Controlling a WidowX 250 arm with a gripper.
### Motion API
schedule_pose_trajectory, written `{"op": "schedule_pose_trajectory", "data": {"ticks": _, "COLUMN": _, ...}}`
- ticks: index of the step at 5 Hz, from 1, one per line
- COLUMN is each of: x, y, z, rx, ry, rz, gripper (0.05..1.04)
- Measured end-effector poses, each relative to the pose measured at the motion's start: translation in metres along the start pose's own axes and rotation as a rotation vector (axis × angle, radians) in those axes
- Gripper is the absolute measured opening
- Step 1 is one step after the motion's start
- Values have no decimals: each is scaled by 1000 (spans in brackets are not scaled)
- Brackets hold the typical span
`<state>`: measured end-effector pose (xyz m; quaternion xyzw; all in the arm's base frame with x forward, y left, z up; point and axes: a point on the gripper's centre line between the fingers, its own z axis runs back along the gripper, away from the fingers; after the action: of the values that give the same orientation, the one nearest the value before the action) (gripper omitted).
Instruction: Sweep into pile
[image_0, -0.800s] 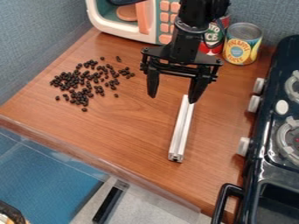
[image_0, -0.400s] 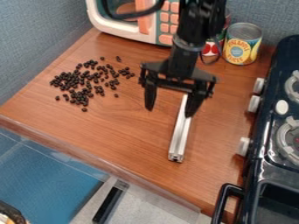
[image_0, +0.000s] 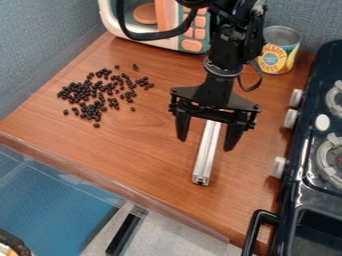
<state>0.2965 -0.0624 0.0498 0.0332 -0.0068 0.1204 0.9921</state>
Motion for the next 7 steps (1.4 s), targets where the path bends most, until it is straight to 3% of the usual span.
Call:
{"op": "schedule_pose_trajectory", "data": {"ticks": 1, "x": 2, "y": 0, "z": -9, "rx": -34, "ry": 27, "rz": -6, "gripper": 999}}
{"op": "schedule_pose_trajectory", "data": {"ticks": 3, "x": 13, "y": -4, "z": -23, "rx": -14, "ry": 35, "rz": -2, "gripper": 999}}
{"op": "schedule_pose_trajectory", "data": {"ticks": 5, "x": 6, "y": -10, "z": -35, "rx": 15, "ry": 62, "rz": -21, "gripper": 955}}
{"op": "schedule_pose_trajectory", "data": {"ticks": 7, "x": -1, "y": -10, "z": -39, "rx": 23, "ry": 92, "rz": -12, "gripper": 396}}
